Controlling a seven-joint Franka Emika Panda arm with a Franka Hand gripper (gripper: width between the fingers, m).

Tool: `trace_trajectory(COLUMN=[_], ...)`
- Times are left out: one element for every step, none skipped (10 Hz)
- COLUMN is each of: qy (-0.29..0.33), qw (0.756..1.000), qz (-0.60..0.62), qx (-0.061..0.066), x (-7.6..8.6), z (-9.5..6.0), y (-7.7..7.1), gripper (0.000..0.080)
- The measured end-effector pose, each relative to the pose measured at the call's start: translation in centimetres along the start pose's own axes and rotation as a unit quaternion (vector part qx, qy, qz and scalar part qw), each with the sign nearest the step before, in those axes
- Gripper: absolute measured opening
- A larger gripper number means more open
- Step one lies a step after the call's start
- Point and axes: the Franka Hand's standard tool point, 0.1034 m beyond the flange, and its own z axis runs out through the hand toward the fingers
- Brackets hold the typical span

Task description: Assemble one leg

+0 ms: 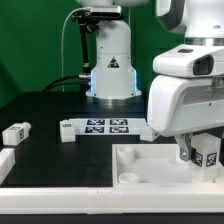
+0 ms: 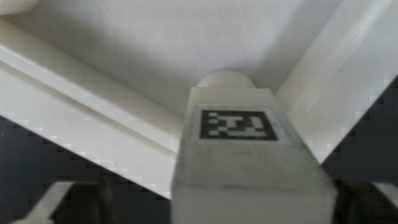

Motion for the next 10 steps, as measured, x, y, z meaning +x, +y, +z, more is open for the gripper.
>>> trace_trajectory(qy=[0.0, 0.0, 0.0, 0.0, 0.0, -0.001, -0.002, -0.004, -0.004, -0.004], qw=[1.0, 1.0, 1.0, 1.0, 0.997, 0.987, 0.972, 0.95, 0.926, 0.904], qz=[0.0, 0.013, 0.024, 0.03, 0.08, 0.162, 0.234, 0.312, 0.377, 0.426], qx=[0.0, 0.001, 0.001, 0.001, 0.002, -0.001, -0.004, -0.008, -0.014, -0.017], x=[-0.01, 0.0, -0.02, -0.03, 0.03, 0.06, 0.0, -0.03, -0.12, -0.2], z=[0.01, 0.01, 0.03, 0.04, 0.04, 0.06, 0.03, 0.0, 0.1, 0.24], y=[0.01, -0.01, -0.01, 0.0, -0.14, -0.39, -0.32, -0.25, -0.19, -0.17], gripper=[0.0461, 0.0287, 0.0287, 0.0291, 0.0291, 0.0291, 0.0291, 0.0291, 0.0291, 0.0292])
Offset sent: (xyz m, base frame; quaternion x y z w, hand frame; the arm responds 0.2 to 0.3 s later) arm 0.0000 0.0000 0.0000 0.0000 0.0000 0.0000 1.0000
